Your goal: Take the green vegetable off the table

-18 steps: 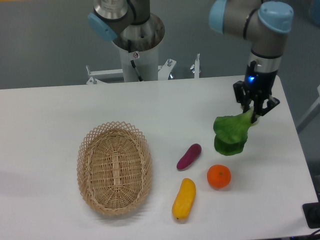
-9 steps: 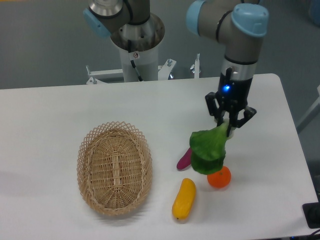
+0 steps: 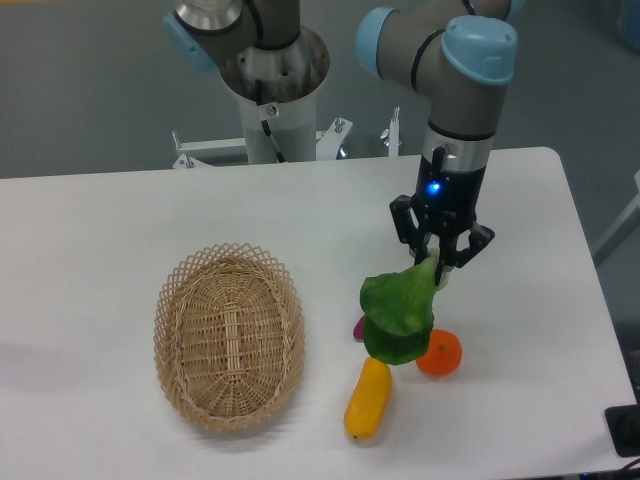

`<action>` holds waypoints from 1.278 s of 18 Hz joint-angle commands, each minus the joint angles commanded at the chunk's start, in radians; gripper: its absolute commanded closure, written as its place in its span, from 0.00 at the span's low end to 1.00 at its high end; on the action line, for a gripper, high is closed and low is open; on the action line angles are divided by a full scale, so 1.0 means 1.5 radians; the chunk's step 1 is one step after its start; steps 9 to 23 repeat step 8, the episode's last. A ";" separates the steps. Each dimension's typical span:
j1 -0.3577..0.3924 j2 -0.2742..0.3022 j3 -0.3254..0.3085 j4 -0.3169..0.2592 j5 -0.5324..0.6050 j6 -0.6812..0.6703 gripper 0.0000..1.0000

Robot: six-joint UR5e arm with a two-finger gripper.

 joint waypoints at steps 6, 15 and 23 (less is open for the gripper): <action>0.000 0.000 0.004 0.000 0.000 -0.001 0.65; 0.000 0.000 0.005 0.000 0.000 -0.001 0.65; 0.000 0.000 0.005 0.000 0.000 -0.001 0.65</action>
